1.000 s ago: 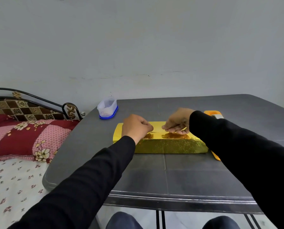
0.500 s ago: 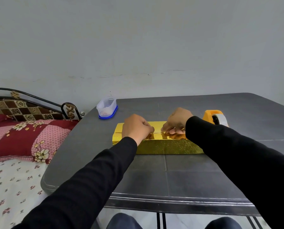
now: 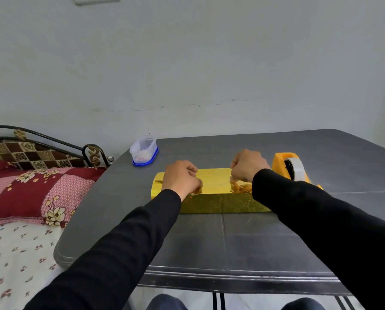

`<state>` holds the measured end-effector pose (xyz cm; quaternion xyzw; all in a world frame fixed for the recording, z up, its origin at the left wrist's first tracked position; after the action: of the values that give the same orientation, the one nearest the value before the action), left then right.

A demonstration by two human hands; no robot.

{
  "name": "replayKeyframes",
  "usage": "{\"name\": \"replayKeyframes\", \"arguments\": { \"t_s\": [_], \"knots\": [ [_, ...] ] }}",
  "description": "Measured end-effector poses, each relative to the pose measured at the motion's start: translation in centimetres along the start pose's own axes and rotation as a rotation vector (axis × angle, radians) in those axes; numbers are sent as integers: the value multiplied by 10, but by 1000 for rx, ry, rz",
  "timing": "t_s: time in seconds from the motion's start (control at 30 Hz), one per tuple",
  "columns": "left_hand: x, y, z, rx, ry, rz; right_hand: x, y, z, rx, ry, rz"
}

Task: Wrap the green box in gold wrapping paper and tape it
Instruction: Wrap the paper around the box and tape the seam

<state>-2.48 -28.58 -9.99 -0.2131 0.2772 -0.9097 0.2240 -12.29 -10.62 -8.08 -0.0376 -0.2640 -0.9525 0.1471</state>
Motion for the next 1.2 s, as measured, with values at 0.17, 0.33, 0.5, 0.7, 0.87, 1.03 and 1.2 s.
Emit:
{"name": "replayKeyframes", "arguments": {
  "t_s": [0.17,0.33,0.5,0.7,0.87,1.03,1.2],
  "knots": [
    [-4,-7,-2,149,2,-23,-11,8,-12,50,59,14],
    [-5,-6,4,312,-25,-60,-11,2,-13,23,75,-5],
    [-3,-13,6,312,8,-46,-13,5,-8,97,-7,17],
    [-8,-16,3,377,-16,-48,-23,2,-1,81,-6,37],
    [-24,-32,11,299,-202,-210,-43,-20,42,189,-200,84],
    [-51,-87,-23,-52,-100,-490,-67,-76,82,206,-470,-18],
    [-70,-139,-83,138,29,-613,-70,-133,89,122,-220,-395]
  ]
}}
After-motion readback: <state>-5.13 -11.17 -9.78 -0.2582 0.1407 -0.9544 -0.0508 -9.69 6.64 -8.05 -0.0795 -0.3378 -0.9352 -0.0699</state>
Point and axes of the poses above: each hand's wrist, its own x-axis towards the middle knuckle, its own z-axis out of the back of the hand, y = z × x, the point moved 4 cm from there along x, towards the middle knuckle, and after that the axes turned 7 degrees about -y, right-handed, at the moved point
